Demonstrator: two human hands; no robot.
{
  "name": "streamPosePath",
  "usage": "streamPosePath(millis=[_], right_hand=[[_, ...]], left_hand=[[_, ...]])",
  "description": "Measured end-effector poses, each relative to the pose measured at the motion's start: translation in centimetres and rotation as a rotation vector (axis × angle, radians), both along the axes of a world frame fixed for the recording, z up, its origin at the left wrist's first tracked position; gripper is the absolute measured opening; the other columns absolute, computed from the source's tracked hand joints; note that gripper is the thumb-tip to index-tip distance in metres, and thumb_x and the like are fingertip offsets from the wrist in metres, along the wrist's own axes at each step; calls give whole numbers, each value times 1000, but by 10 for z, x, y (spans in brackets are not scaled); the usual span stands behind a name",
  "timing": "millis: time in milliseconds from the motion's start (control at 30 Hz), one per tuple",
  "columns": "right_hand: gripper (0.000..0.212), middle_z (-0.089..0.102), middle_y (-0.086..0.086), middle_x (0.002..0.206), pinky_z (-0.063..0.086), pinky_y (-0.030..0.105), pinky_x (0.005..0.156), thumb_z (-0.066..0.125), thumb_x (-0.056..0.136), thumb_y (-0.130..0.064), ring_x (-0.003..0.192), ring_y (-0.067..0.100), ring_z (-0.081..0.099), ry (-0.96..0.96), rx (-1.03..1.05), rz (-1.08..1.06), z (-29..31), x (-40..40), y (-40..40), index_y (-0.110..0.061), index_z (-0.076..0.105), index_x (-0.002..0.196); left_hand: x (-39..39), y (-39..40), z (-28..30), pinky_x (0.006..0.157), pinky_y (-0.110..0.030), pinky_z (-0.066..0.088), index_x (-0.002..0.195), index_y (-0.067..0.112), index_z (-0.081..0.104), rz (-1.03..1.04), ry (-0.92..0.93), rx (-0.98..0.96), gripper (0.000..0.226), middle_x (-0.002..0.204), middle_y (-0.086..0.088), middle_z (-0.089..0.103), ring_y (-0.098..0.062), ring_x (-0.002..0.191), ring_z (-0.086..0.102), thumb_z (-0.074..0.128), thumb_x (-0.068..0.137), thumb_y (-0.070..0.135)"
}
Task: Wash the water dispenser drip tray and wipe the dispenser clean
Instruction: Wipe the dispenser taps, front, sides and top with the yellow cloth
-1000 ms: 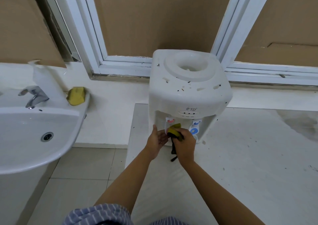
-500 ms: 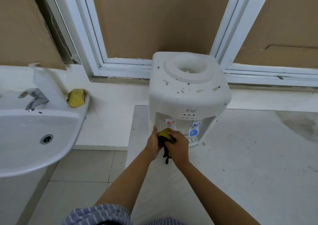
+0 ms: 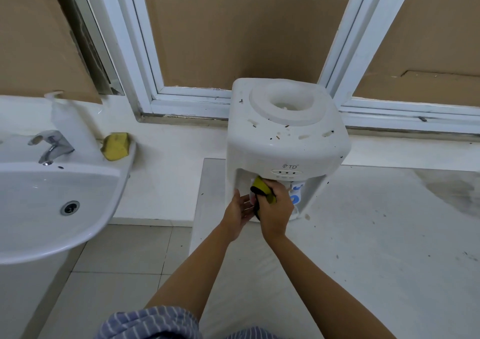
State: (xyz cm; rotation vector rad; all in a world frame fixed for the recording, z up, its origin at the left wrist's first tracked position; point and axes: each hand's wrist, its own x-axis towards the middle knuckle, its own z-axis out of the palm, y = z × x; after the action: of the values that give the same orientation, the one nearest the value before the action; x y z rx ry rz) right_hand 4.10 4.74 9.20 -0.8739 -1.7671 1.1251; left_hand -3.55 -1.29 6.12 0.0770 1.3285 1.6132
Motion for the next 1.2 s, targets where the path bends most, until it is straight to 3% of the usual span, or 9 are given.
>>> streamPosePath(millis=[133,367,433,567,767,833,933,1100,1200], right_hand=[[40,67,-6,120,40,27,100,67,81,-6,114,15,45,-198,232,-21,-5,-10,-3,-23,71,116],[48,41,4,144,31,26,115,58,89,0,135,20,33,-218,178,63,-4,-9,-7,-24,62,130],[52,38,5,145,29,14,110,57,90,-2,131,21,34,-293,262,94,-3,-4,-5,-26,56,136],[66,32,7,149,48,28,85,57,88,-3,111,26,43,-500,487,77,-4,0,2,-36,44,143],[42,31,9,149,17,6,112,52,94,0,142,22,28,-153,157,23,-5,-4,-5,-17,60,132],[39,40,10,141,22,6,111,55,93,0,137,22,37,-111,95,3,-5,-7,-9,-14,61,128],[42,44,8,135,32,27,115,55,91,1,133,19,41,-144,129,52,-2,-6,-8,-17,61,129],[51,29,5,151,22,24,119,50,92,2,146,18,21,-292,318,169,-8,3,8,-25,58,134],[35,52,5,126,39,31,110,51,92,4,128,25,47,-91,80,-47,-8,0,6,-15,68,116]], left_hand=[[-1,-2,2,87,-32,53,116,11,59,-27,4,14,59,108,-10,67,-23,100,64,17,102,50],[-1,-1,2,83,-31,53,112,15,59,-62,11,20,56,104,-7,68,-21,97,64,16,102,50],[-1,0,2,87,-34,52,112,15,60,-55,10,21,58,105,-8,67,-23,97,63,17,102,52],[1,1,1,93,-37,50,108,18,62,-29,2,10,56,108,-9,67,-24,103,62,18,102,52],[-2,-1,2,98,-37,44,127,10,53,-45,-1,-19,63,119,-8,61,-25,114,55,15,101,54],[-3,-2,1,101,-38,43,134,8,49,-56,-3,-29,67,129,-10,56,-26,120,52,15,101,55],[-4,-2,-2,104,-39,43,140,9,46,-71,-13,-18,70,138,-12,53,-27,126,50,14,100,57],[-3,2,-2,92,-35,48,121,11,56,-33,-29,-23,62,117,-10,64,-24,109,60,17,101,54],[-5,2,-2,89,-36,51,127,7,56,-34,-32,-16,68,120,-14,63,-30,115,59,16,101,55]])
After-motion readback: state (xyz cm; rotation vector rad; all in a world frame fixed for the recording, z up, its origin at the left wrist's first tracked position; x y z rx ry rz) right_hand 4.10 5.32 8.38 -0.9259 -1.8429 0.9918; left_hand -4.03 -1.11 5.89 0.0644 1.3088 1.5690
